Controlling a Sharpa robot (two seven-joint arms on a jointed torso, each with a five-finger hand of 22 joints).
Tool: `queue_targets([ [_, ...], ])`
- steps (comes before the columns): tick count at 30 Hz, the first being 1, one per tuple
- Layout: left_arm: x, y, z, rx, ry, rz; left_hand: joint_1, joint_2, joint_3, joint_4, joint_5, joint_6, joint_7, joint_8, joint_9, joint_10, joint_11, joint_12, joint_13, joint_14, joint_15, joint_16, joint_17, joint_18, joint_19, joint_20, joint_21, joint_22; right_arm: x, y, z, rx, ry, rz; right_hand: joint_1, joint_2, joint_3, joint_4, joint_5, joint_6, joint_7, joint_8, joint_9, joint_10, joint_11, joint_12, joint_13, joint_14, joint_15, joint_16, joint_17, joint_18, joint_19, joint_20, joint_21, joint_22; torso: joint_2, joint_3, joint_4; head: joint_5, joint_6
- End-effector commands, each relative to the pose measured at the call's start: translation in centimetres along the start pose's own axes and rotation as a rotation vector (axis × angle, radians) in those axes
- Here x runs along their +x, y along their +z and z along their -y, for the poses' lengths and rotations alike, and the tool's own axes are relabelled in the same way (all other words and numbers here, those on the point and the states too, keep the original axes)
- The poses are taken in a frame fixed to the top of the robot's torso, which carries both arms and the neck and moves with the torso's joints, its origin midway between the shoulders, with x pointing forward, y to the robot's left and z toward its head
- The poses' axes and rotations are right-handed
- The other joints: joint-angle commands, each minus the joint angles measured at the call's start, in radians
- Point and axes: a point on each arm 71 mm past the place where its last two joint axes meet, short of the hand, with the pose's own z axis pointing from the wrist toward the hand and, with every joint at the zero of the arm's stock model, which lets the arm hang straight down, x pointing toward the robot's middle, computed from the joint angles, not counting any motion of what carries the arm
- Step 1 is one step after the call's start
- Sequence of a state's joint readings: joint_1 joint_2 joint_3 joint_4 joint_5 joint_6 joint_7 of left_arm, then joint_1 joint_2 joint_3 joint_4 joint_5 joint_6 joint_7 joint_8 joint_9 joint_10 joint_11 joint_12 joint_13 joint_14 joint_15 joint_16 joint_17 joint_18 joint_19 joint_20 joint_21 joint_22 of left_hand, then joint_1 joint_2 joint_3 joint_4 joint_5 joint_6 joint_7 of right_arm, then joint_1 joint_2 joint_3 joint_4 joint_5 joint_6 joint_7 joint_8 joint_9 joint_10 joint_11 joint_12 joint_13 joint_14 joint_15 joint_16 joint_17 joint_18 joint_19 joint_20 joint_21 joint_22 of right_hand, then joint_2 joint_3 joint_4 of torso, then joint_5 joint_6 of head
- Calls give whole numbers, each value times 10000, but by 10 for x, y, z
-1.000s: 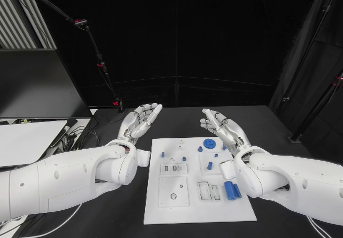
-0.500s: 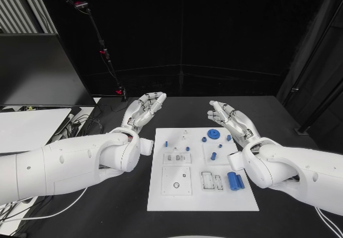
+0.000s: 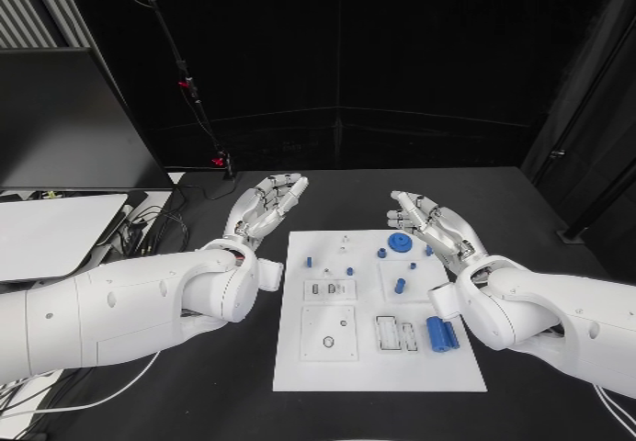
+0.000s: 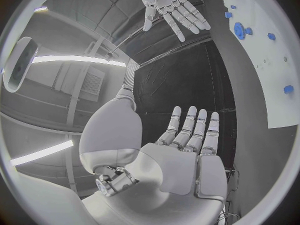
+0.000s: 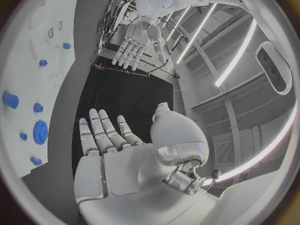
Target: Assemble the parts on the task board
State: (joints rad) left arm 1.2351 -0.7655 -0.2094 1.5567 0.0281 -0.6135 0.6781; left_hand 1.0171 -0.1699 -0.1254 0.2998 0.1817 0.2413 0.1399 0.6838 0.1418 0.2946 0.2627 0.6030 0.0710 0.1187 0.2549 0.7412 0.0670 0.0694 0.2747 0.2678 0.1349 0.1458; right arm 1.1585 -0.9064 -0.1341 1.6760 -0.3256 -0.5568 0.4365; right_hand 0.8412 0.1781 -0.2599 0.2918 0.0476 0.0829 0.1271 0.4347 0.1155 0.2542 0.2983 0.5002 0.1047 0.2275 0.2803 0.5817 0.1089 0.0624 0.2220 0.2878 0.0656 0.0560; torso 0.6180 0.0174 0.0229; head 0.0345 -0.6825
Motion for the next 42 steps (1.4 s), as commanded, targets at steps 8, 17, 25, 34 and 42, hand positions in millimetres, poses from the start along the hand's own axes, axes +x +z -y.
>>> queue_targets([
  [8,1,-3,25,3578,-128,-120,61,513,342,3,-166,2,1572,109,-92,65,15,98,-36,21,-90,59,-10,198,-77,-43,56,3,-8,0,-1,-9,-215,-265,172,79,-163,0,21,9,1660,198,-40,207,9,282,-13,375,-26,246,-72,170,303,-12,165,74,572,44,124,-192,41],
  [17,-1,-2,26,3643,-94,-180,78,671,450,-4,-188,12,1572,155,-136,78,11,131,-42,23,-98,83,-11,201,-69,-49,89,20,-18,6,-9,21,-649,-470,351,186,-364,7,18,-136,1240,389,-176,635,-21,723,-161,1613,-221,498,-307,331,1927,-47,884,452,915,31,135,14,22],
  [25,4,-1,27,3663,-170,-279,169,924,613,-18,-124,46,1576,228,-200,108,17,190,-44,51,-86,134,-8,199,-44,-39,149,50,-27,21,-30,102,-1426,-1145,951,251,-334,0,224,-237,935,758,-373,877,-134,1021,-408,4051,-585,393,-422,640,4567,-174,1973,911,1109,52,246,-114,-4],
  [34,5,1,26,3622,-209,-334,185,979,642,-20,-108,56,1577,243,-216,117,19,205,-45,62,-82,147,-8,199,-22,-35,172,66,-40,39,-48,-61,-2779,-1769,932,394,-660,-3,87,-214,464,1339,-493,2040,-1138,1369,-356,10043,-1861,2445,939,1216,8555,-845,4289,1853,1178,64,350,-255,-51],
  [42,10,3,23,3575,-277,-466,184,1016,657,-20,-102,58,1578,250,-227,118,19,211,-47,64,-79,152,-9,199,-14,-31,184,72,-59,53,-46,-39,-3560,-1617,1708,553,-881,-82,7,1090,628,2691,-461,4280,-1675,1234,-388,13210,-2346,9577,12994,-134,12796,-1474,13340,12177,1188,60,456,-338,-79],
])
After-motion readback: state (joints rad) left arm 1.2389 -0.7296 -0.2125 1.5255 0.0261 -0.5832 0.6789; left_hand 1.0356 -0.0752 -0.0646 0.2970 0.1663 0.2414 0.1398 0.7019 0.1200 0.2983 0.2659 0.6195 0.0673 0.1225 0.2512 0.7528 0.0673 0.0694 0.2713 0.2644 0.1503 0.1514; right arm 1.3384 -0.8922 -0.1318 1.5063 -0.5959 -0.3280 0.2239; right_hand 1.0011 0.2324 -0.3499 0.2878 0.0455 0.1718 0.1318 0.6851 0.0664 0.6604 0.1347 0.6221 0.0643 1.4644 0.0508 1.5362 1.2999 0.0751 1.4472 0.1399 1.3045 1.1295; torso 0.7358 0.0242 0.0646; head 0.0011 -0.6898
